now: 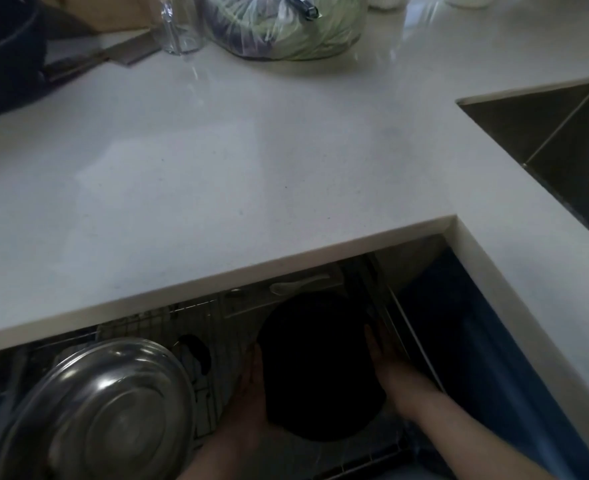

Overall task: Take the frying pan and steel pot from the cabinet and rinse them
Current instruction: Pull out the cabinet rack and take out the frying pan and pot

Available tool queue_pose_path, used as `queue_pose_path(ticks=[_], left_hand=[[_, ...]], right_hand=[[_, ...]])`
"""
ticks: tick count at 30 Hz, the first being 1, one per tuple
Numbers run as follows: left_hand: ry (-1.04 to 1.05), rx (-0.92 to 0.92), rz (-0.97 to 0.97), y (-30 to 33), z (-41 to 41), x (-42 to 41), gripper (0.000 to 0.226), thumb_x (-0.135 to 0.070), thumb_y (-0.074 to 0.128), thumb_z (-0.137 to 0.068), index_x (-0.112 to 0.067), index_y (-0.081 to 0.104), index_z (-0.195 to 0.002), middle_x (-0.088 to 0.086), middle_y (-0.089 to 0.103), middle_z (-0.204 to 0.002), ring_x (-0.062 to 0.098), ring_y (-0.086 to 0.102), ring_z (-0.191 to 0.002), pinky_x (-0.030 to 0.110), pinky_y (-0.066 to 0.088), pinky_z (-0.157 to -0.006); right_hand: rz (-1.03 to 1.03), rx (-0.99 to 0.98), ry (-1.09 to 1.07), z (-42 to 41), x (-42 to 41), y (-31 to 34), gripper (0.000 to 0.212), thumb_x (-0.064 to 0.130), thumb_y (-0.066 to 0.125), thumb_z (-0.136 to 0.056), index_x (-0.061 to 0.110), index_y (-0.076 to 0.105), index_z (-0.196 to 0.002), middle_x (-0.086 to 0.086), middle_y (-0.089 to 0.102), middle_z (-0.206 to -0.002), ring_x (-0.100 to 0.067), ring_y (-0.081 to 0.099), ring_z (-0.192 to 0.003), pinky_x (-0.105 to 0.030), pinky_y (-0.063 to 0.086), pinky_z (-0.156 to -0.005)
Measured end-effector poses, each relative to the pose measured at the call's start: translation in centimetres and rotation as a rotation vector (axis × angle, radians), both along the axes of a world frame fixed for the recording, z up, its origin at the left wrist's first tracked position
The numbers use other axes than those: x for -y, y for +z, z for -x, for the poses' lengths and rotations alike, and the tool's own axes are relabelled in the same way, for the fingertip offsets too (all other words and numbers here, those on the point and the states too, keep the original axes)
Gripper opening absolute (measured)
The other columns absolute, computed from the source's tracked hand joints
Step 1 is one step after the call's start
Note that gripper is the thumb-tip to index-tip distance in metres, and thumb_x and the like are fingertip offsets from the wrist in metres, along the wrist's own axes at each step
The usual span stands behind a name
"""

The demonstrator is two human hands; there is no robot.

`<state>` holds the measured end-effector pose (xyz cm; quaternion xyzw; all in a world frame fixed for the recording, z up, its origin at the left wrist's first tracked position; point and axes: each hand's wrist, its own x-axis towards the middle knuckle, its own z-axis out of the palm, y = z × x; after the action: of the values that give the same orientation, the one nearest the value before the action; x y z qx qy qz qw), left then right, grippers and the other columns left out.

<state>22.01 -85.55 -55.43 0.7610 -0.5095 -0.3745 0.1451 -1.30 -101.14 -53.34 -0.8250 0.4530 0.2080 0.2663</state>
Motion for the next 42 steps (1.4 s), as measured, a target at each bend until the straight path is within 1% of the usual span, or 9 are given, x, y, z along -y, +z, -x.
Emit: queue_pose_path(ticks=[6,12,16,19,21,25,30,37,42], left_hand=[[0.067,-0.152,0.122,0.2,0.2,0.3,0.152,-0.047,0.090,-0.051,-0.017,-0.023,-0.147,-0.004,-0.030,-0.153,0.000,-0.019,-0.138,-0.005,-0.011,-0.097],[0.009,-0.165,0.146,1.2,-0.7,0.2,0.159,-0.064,0.086,-0.037,-0.013,-0.014,-0.150,0.000,-0.016,-0.157,0.000,-0.012,-0.142,0.003,-0.004,-0.108],[-0.066,-0.140,0.234,3.1,-1.2,0.7,0.147,-0.058,0.086,-0.041,-0.013,-0.004,-0.149,-0.008,-0.009,-0.156,0.001,-0.008,-0.144,0.013,0.000,-0.115],[-0.081,-0.135,0.188,3.2,-1.7,0.6,0.153,-0.053,0.088,-0.040,-0.015,-0.012,-0.150,-0.003,-0.010,-0.158,0.014,-0.003,-0.148,0.037,0.013,-0.120],[-0.106,-0.142,0.154,3.6,-1.9,0.5,0.156,-0.048,0.089,-0.041,-0.014,-0.018,-0.149,0.003,-0.014,-0.158,0.022,-0.004,-0.148,0.041,0.012,-0.120],[-0.086,-0.209,0.133,6.0,-1.7,0.0,0.152,-0.032,0.087,-0.045,-0.010,-0.024,-0.146,-0.001,-0.015,-0.156,0.010,-0.006,-0.144,0.002,0.000,-0.108],[-0.027,-0.222,0.176,9.3,-2.8,-1.4,0.147,-0.036,0.082,-0.035,-0.028,-0.011,-0.148,-0.010,0.001,-0.151,0.003,0.006,-0.140,0.001,0.008,-0.106],[-0.024,-0.172,0.215,14.3,-3.6,-4.2,0.145,-0.041,0.082,-0.035,-0.029,-0.010,-0.146,-0.011,-0.001,-0.150,0.002,0.001,-0.140,0.000,0.007,-0.106],[-0.021,-0.169,0.161,17.8,-3.2,-6.8,0.153,-0.049,0.080,-0.032,-0.011,-0.010,-0.150,-0.001,-0.008,-0.155,0.010,-0.008,-0.144,0.005,0.003,-0.110]], right_hand=[[-0.125,0.029,0.039,-0.4,0.5,1.7,0.139,0.025,0.084,-0.074,0.044,-0.042,-0.129,0.003,-0.042,-0.152,-0.022,0.000,-0.150,-0.036,0.021,-0.120],[-0.180,0.070,0.026,0.1,0.9,2.9,0.142,0.019,0.086,-0.069,0.032,-0.036,-0.142,-0.001,-0.033,-0.157,-0.021,0.004,-0.150,-0.028,0.027,-0.117],[-0.206,0.085,0.028,0.3,1.0,4.2,0.146,0.018,0.088,-0.066,0.029,-0.036,-0.142,-0.006,0.006,-0.164,-0.021,0.032,-0.142,-0.024,0.038,-0.109],[-0.216,0.119,0.038,0.5,1.1,5.2,0.147,0.013,0.089,-0.063,0.033,-0.036,-0.137,-0.005,0.021,-0.160,-0.021,0.034,-0.141,-0.025,0.038,-0.109],[-0.220,0.132,0.027,0.9,1.1,5.7,0.147,0.012,0.089,-0.063,0.032,-0.034,-0.139,-0.005,0.015,-0.161,-0.020,0.028,-0.143,-0.023,0.034,-0.111],[-0.179,0.182,0.002,1.2,0.8,6.5,0.155,0.020,0.095,-0.054,0.029,-0.028,-0.148,-0.001,-0.004,-0.164,-0.018,0.012,-0.149,-0.022,0.024,-0.116],[-0.143,0.330,0.006,0.8,0.0,9.5,0.157,0.031,0.097,-0.045,0.031,-0.017,-0.154,0.012,-0.006,-0.161,-0.010,0.001,-0.148,-0.019,0.009,-0.117],[-0.109,0.357,-0.026,0.6,-2.5,13.6,0.162,0.046,0.094,-0.036,0.036,-0.020,-0.152,0.015,-0.014,-0.161,-0.008,-0.005,-0.149,-0.035,0.015,-0.123],[-0.123,0.350,-0.031,1.5,-5.2,16.9,0.160,0.045,0.093,-0.042,0.030,-0.022,-0.152,0.019,-0.023,-0.158,-0.004,-0.012,-0.147,-0.028,0.008,-0.122]])
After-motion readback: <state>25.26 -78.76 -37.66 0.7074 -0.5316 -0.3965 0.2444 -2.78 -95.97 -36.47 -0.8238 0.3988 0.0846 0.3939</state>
